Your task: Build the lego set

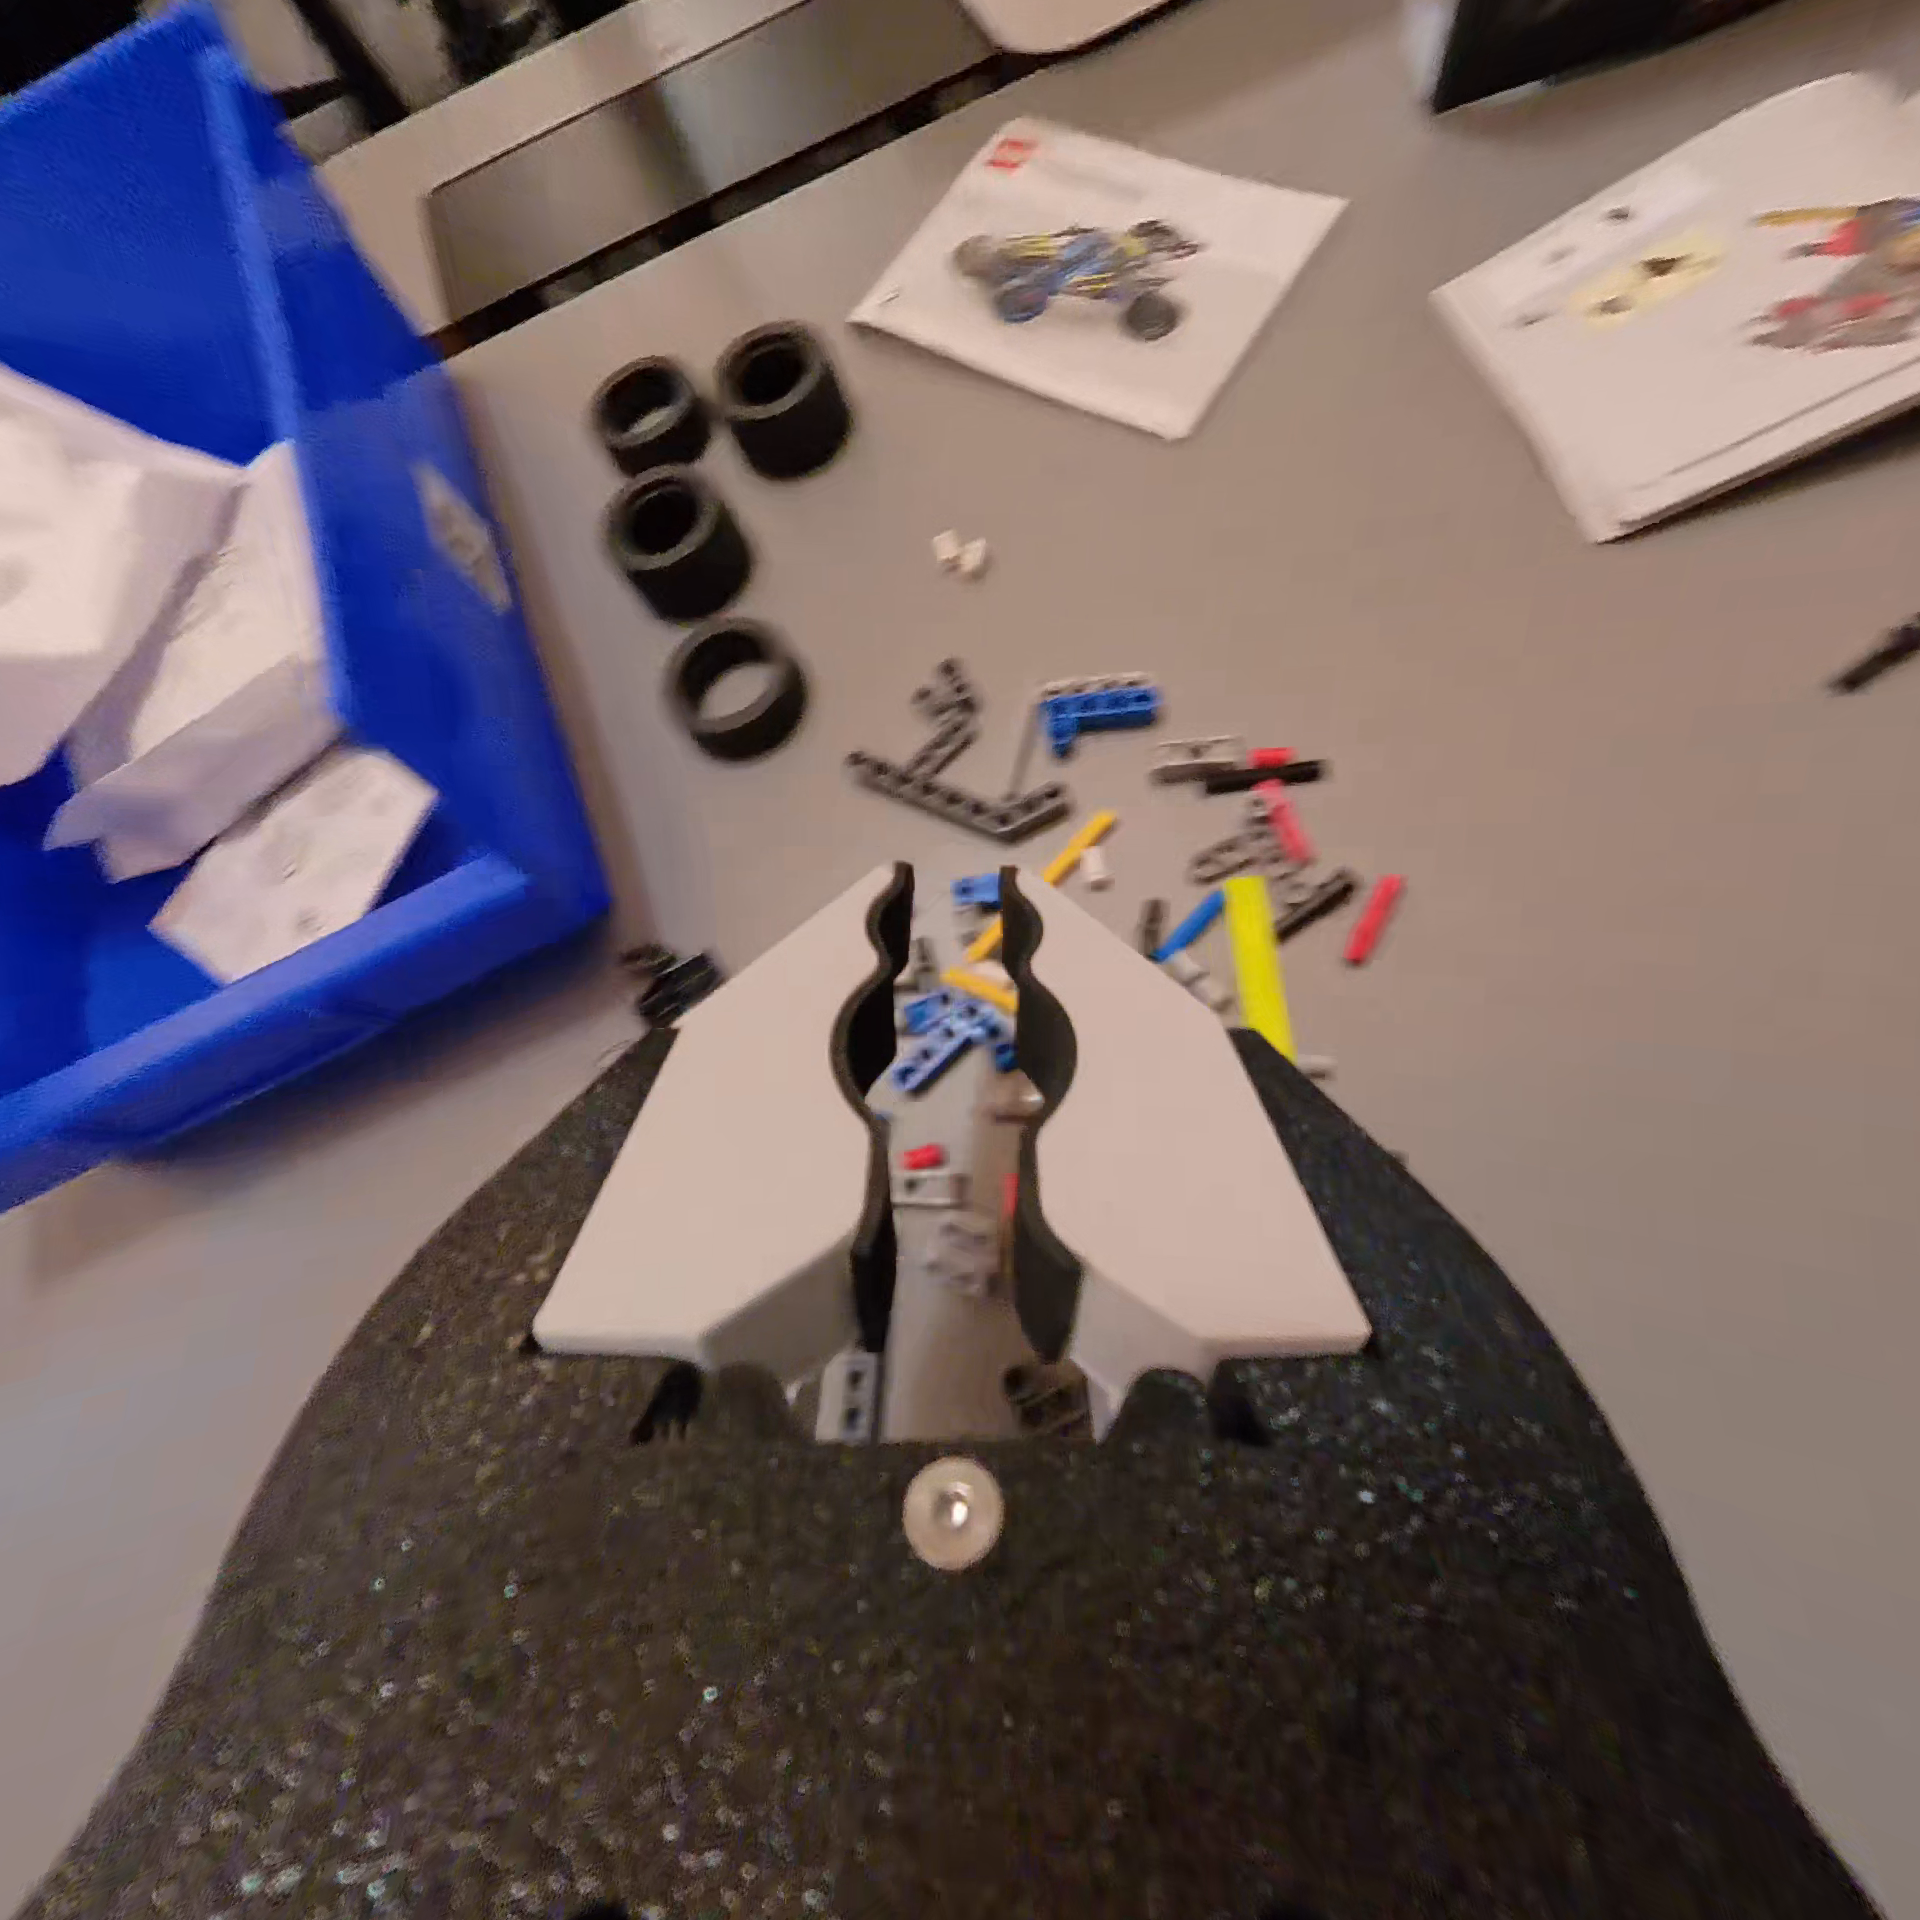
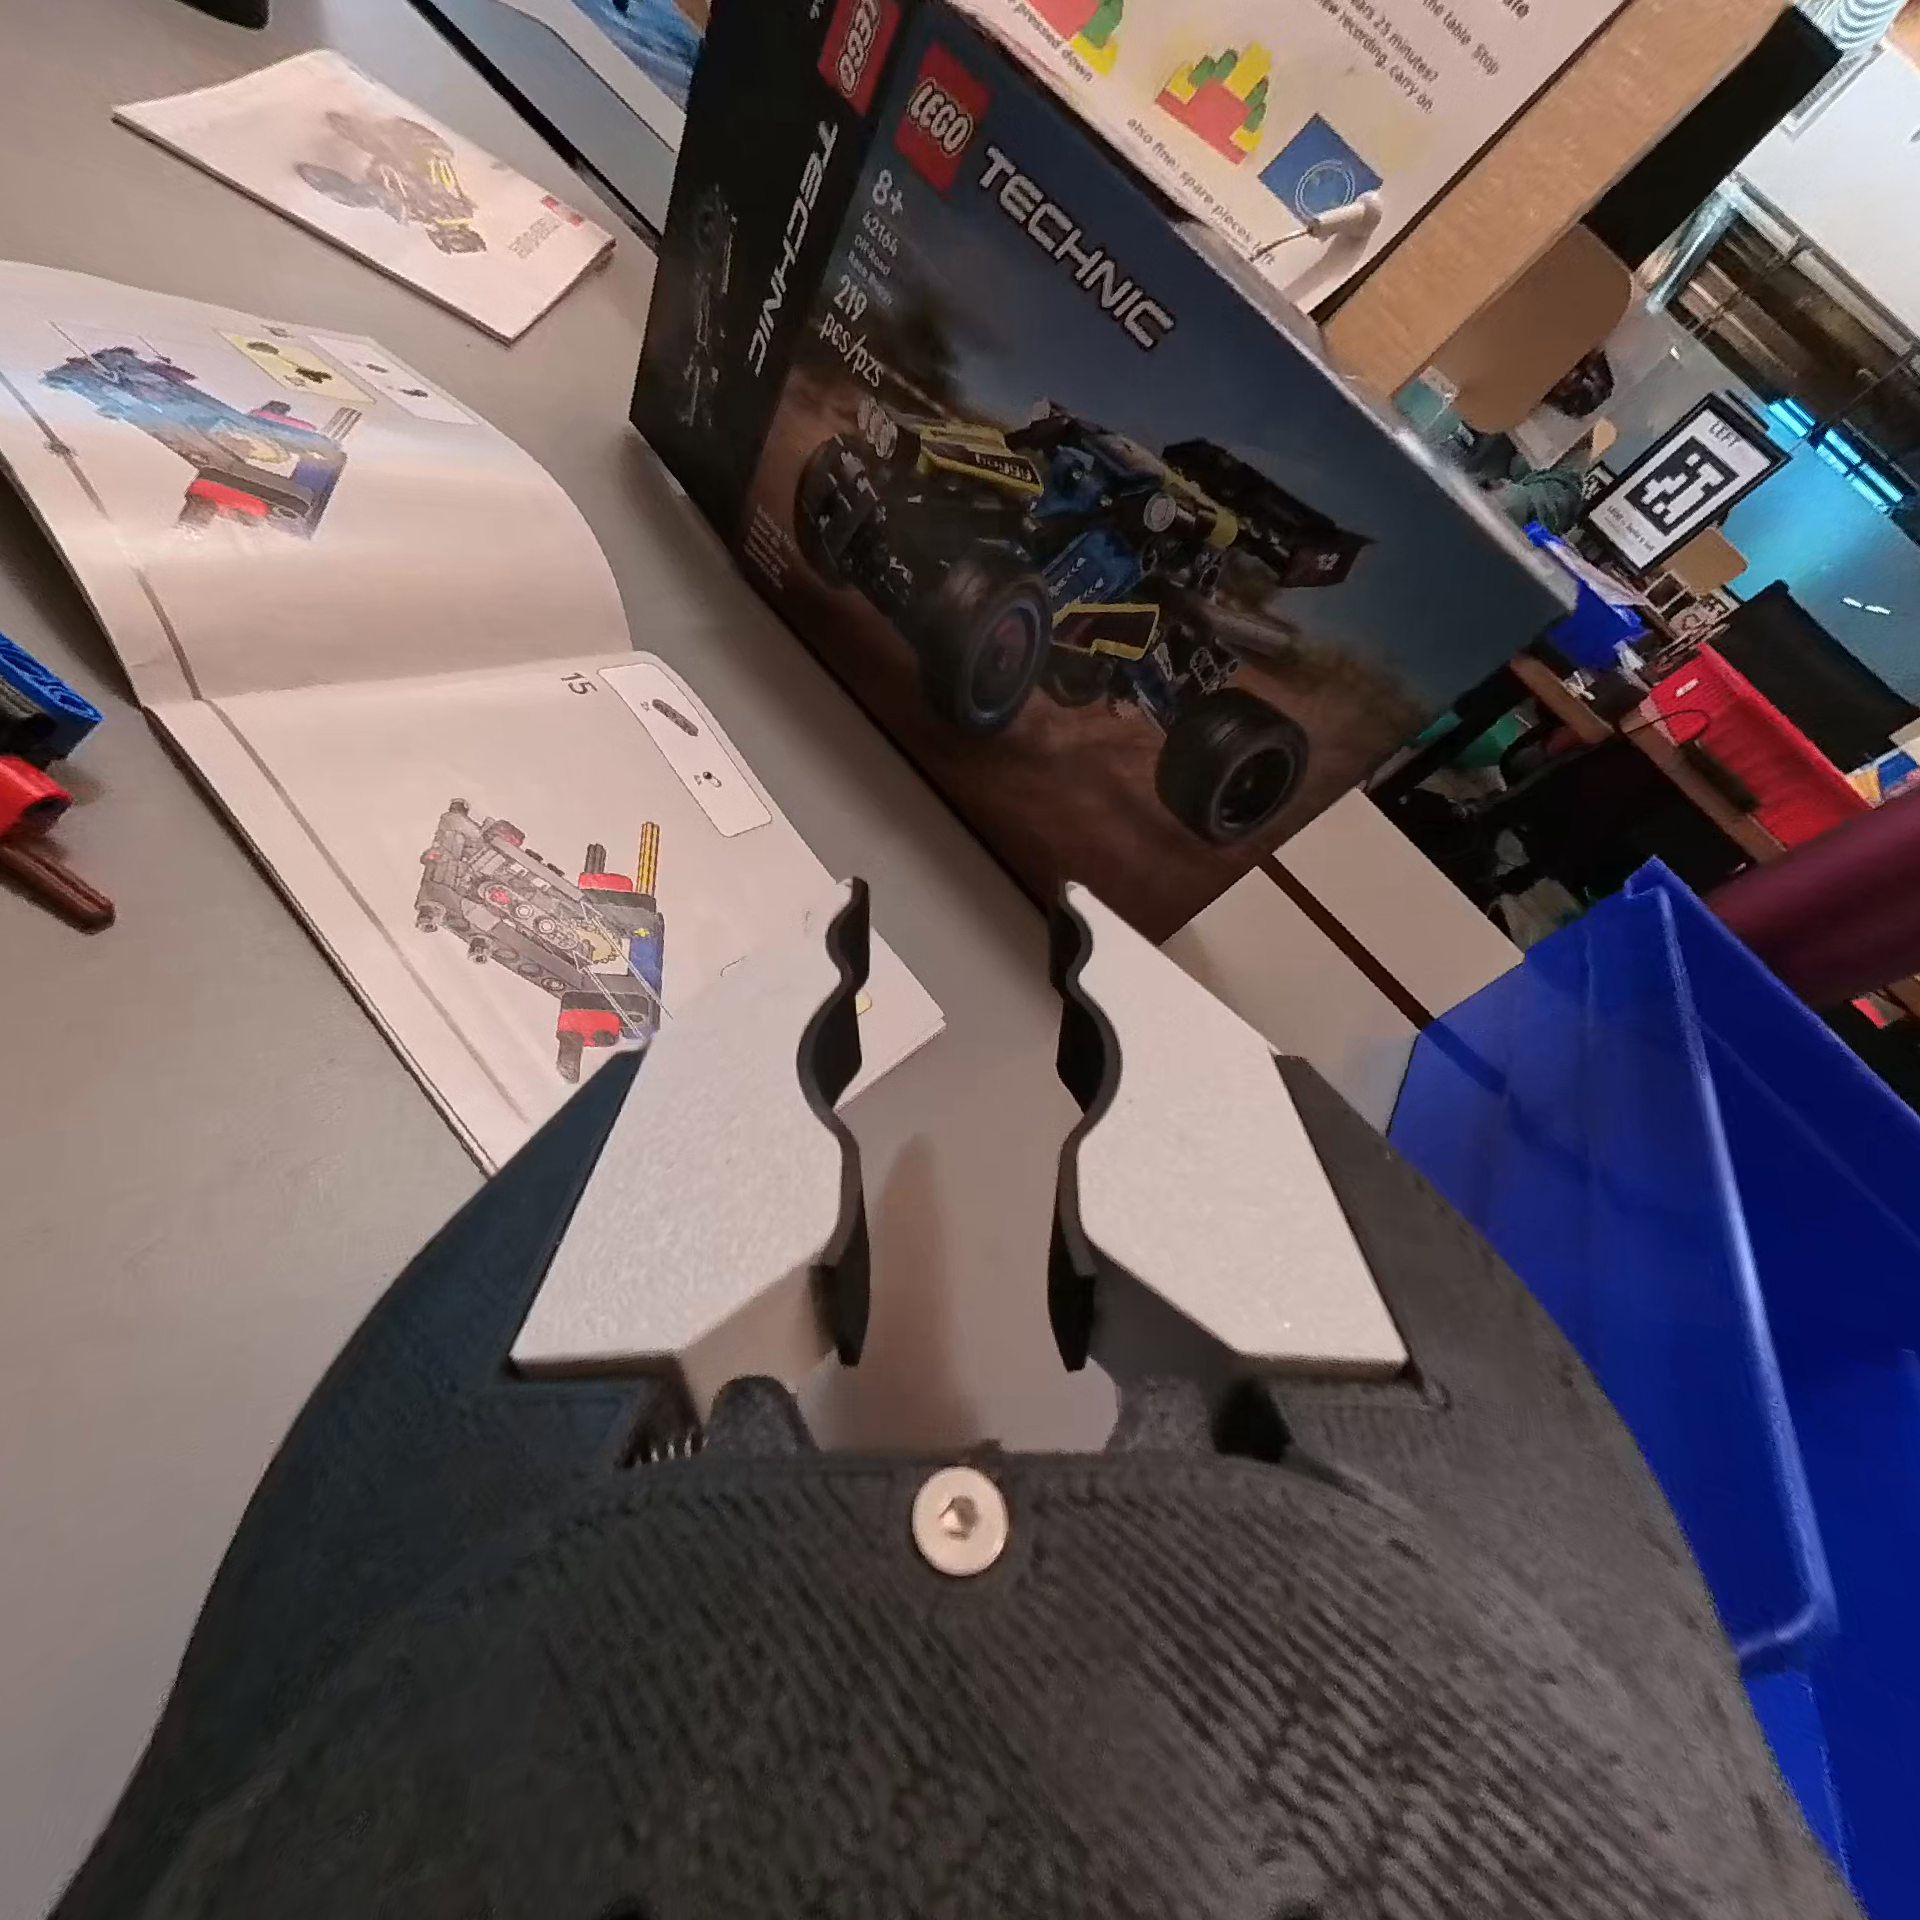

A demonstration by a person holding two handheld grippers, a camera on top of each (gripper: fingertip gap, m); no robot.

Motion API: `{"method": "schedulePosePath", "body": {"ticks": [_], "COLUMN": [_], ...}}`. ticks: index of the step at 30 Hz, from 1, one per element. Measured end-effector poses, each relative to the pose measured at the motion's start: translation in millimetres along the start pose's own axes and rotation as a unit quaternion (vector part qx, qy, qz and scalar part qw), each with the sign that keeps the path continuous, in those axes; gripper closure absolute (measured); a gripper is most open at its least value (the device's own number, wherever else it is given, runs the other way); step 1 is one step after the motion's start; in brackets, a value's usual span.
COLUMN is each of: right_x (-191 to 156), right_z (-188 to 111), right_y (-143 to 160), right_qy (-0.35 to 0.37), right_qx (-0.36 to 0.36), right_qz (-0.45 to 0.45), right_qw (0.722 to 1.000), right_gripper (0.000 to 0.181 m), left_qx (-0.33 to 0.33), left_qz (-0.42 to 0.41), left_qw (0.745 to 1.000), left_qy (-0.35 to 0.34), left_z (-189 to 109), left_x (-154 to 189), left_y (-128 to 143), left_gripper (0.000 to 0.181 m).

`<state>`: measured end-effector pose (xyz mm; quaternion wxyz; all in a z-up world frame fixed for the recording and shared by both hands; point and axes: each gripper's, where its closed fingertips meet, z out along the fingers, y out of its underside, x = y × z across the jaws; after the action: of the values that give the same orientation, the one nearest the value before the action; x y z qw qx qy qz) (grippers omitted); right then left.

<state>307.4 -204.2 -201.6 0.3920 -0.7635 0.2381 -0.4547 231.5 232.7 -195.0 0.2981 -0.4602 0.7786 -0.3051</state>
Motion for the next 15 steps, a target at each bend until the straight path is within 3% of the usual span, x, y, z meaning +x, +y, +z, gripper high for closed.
{"method": "schedulePosePath", "body": {"ticks": [3,7,11,15], "right_x": [-3,-2,0,1], "right_z": [2,4,2,2], "right_y": [3,5,4,6], "right_qy": [0.001,0.007,0.013,0.015], "right_qx": [-0.012,-0.018,-0.014,-0.018], "right_qz": [-0.017,-0.022,-0.021,-0.021], "right_qw": [1.000,1.000,1.000,1.000], "right_gripper": [0.149,0.150,0.151,0.151], "left_qx": [0.009,-0.029,-0.070,-0.072], "left_qz": [-0.010,0.021,0.037,0.008], "left_qw": [1.000,0.998,0.997,0.997], "left_qy": [-0.018,0.052,-0.003,-0.008], "left_z": [-5,15,27,21], "left_x": [-25,-17,-49,-64], "left_y": [2,-2,-2,1], "left_gripper": [0.171,0.165,0.166,0.166]}}
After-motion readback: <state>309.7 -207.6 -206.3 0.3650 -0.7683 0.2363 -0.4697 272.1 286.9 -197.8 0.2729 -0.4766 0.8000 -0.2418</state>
